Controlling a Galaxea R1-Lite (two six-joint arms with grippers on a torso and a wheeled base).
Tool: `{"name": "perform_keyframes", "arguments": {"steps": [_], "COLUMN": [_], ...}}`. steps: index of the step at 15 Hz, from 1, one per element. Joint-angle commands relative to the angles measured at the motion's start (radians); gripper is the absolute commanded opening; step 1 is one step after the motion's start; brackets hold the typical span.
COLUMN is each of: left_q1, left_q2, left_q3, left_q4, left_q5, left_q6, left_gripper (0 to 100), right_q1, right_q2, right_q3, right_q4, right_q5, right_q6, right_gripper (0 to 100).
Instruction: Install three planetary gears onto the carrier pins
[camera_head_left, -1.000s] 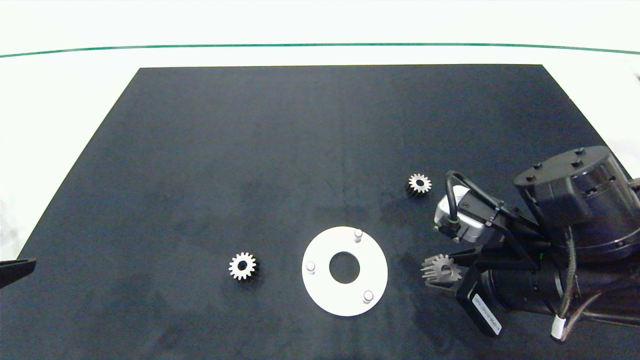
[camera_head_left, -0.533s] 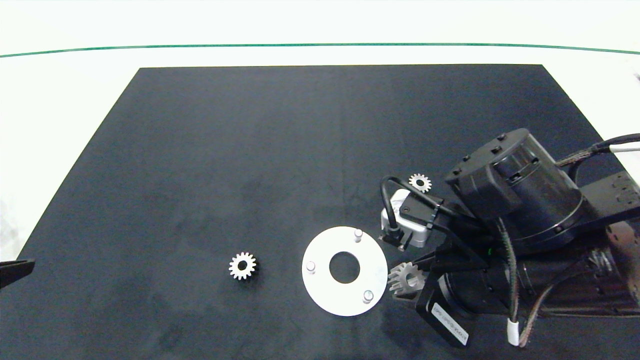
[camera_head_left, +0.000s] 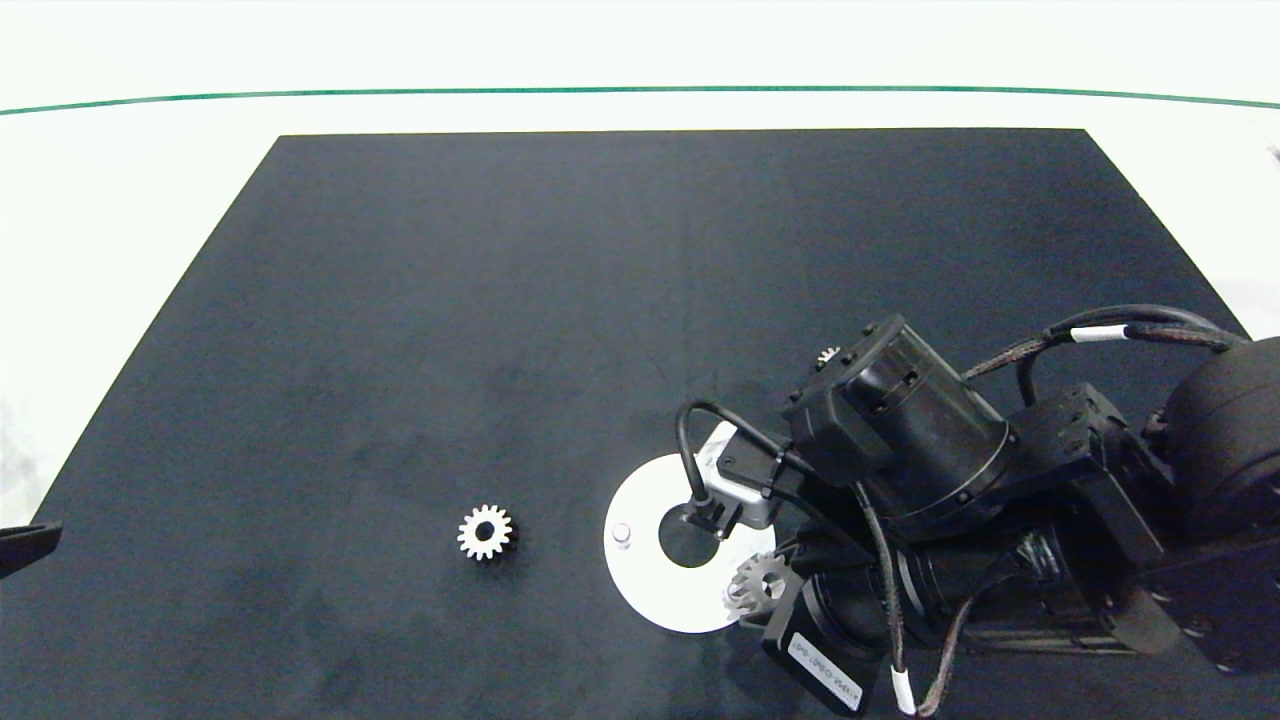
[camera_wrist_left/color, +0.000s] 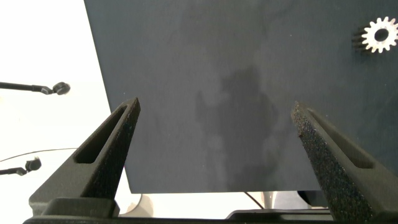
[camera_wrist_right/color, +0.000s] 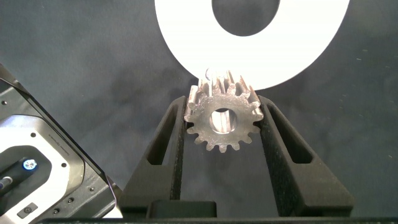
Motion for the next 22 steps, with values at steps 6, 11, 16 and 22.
{"name": "perform_keyframes", "arguments": {"steps": [6,11,16,22], "left_q1": [0.002,-0.001,-0.004,-0.001], "left_q2": [-0.012,-0.016,-0.015,-0.016], "left_q3": [0.001,0.003,0.003,0.007], "left_q4": [0.008,0.015,0.021,0.021], "left_q5": [0.002,0.002,0.002,0.002], "left_q6": [0.005,0.008,0.010,0.024], "left_gripper": [100,100,100,100], "right_q1": [-0.005,-0.005,-0.008,0.003], "right_q2": [0.037,0.041,0.043,0.051], "right_q3": [-0.001,0.002,0.001,0.001], "right_q4": [-0.029,-0.031,-0.032,-0.095], "right_q5": [-0.039,-0.039,-0.030,-0.039], "right_q6": [0.000,0.000,0.002,-0.005], "right_gripper": [28,28,28,28]}}
